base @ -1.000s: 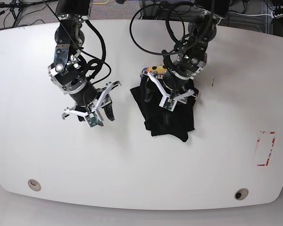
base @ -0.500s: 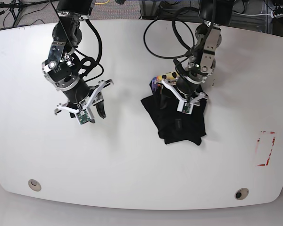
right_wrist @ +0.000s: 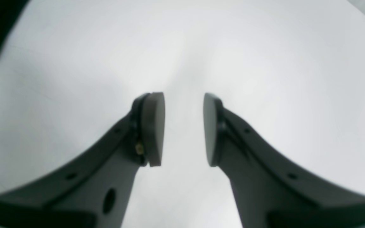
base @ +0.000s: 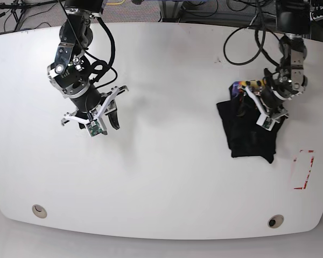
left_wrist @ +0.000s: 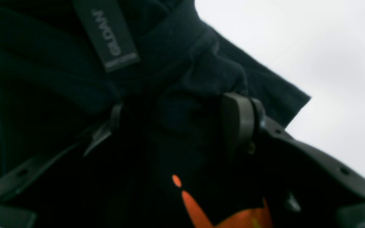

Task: Fold the T-shirt properly
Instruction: 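Carry the bundle with the left gripper to the table's edge and release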

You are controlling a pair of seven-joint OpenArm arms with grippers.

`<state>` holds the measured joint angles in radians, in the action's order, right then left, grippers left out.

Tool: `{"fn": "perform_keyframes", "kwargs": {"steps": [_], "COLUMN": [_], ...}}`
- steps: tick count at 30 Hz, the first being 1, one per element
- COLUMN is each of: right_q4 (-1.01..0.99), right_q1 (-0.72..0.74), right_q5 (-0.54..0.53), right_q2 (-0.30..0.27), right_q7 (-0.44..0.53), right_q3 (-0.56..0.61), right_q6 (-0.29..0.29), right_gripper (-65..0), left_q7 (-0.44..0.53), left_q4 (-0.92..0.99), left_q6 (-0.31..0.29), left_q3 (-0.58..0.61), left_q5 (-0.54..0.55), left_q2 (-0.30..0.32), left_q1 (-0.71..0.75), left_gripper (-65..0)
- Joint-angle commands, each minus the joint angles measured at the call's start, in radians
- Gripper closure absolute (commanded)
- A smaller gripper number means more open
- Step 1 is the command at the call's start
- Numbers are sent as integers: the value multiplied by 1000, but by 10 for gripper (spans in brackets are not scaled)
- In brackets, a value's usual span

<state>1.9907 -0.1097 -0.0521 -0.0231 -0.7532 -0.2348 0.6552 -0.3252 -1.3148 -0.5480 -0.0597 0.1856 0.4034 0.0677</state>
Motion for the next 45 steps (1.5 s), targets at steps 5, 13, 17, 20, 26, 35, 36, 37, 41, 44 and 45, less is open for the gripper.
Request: {"fn": "perform_keyframes", "kwargs": {"steps": [5, 13, 17, 20, 26, 35, 36, 37, 41, 44, 45], "right_q4": [23, 26, 26, 26, 26, 14, 2, -18, -37, -54, -64], "right_q1": [-5, -34, -48, -52, -78, -94, -97, -98, -106, -118, -121], "right_q5": [-15, -13, -13, -13, -13, -1, -1, -1, 8, 36, 47], "right_q2": [12, 16, 18, 19, 18, 12, 10, 7, -21, -22, -24], "right_q7": [25, 25, 28, 28, 31, 126, 154, 202, 295, 357, 390], "right_q3": [13, 61, 71, 82, 116, 147, 147, 145, 113, 85, 76], "right_q6": [-1, -1, -1, -1, -1, -10, -10, -10, -18, -47, -58], "right_gripper": [-195, -195, -195, -195, -195, -195, -195, -195, -195, -195, -195], "left_q7": [-177, -174, -151, -113, -50, -127, -127, -124, -79, 19, 59], "left_q4": [28, 94, 163, 208, 211, -42, -58, -82, -142, -179, -187], "left_q6": [-45, -114, -150, -150, -150, -150, -150, -150, -150, -150, -136], "left_q3": [-84, -193, -236, -243, -249, -368, -369, -369, -372, -372, -371], "left_q5": [-142, -142, -142, -142, -131, -36, -33, -34, -68, -133, -151], "left_q2": [156, 266, 299, 329, 360, 342, 328, 300, 199, 105, 71], "left_q1": [70, 94, 93, 91, 91, 90, 85, 65, 19, 28, 34], "left_gripper": [-353, -353, -353, -353, -353, -353, -353, -353, -351, -351, -351]}}
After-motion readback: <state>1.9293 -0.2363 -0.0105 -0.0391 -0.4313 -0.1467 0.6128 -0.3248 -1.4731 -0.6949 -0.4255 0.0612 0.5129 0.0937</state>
